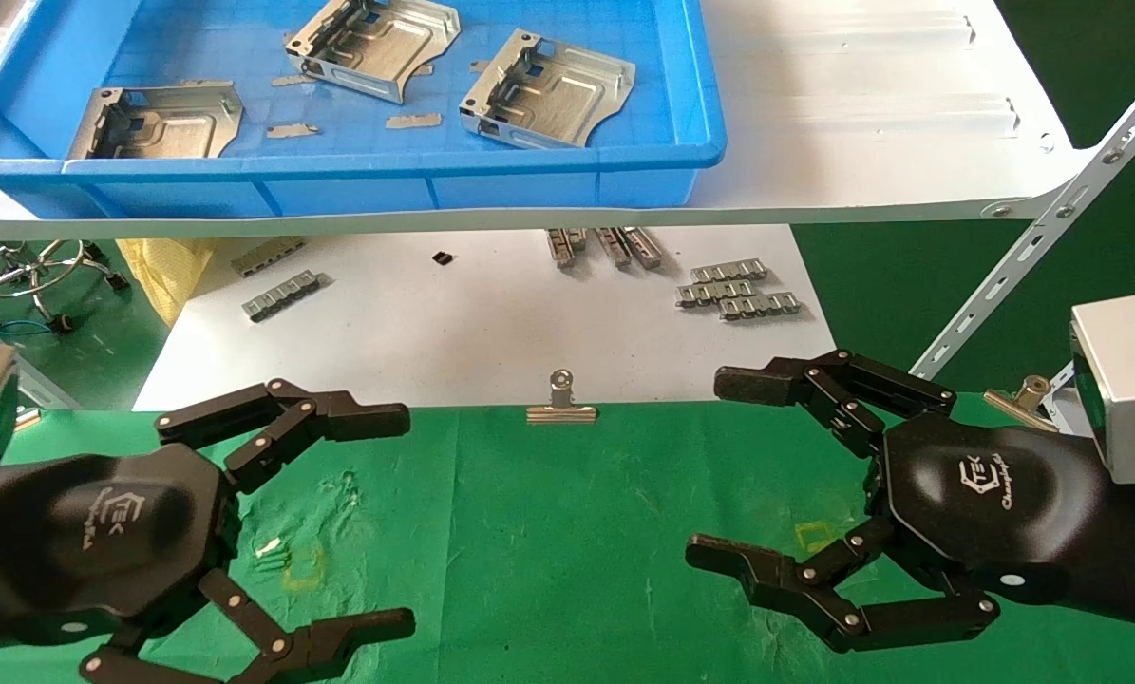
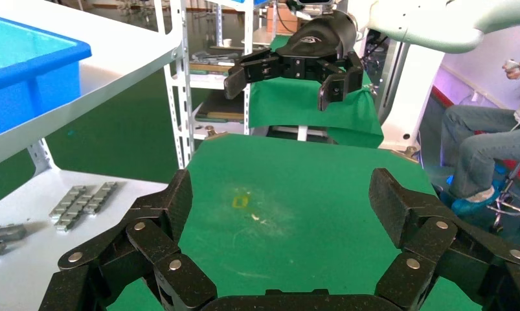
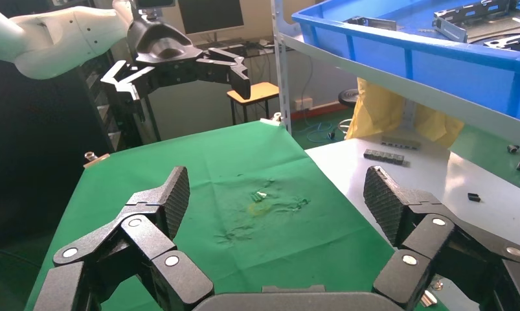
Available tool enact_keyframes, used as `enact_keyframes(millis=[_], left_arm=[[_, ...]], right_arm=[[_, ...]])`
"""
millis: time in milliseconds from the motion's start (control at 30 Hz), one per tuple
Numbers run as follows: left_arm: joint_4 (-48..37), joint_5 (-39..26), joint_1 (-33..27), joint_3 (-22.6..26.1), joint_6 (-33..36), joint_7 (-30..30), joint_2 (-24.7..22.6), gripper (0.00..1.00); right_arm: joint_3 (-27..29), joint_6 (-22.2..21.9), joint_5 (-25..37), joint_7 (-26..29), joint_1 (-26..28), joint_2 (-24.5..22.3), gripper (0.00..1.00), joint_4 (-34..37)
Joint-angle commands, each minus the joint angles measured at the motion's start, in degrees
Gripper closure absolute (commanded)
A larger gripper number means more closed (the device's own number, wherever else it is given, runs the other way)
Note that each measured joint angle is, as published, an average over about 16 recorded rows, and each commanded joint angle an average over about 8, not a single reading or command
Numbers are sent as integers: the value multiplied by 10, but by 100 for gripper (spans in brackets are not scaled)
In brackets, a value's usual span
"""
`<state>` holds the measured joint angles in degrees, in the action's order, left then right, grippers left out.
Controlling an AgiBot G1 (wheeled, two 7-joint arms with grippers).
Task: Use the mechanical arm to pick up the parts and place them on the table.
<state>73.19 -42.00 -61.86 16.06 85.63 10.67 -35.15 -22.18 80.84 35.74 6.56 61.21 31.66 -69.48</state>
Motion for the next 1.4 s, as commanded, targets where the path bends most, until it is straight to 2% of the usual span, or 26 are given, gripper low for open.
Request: enact_keyframes(millis=[33,67,133,233,267,1400], left_arm=[[0,0,0,0,0,0,0,0],[0,0,0,0,0,0,0,0],[0,0,0,0,0,0,0,0],[0,0,0,0,0,0,0,0],[0,0,0,0,0,0,0,0],[0,0,0,0,0,0,0,0]], right_arm=[[0,0,0,0,0,0,39,0],[0,0,0,0,0,0,49,0],[0,0,0,0,0,0,62,0],[0,0,0,0,0,0,97,0],[0,0,0,0,0,0,100,0],[0,0,0,0,0,0,100,0]])
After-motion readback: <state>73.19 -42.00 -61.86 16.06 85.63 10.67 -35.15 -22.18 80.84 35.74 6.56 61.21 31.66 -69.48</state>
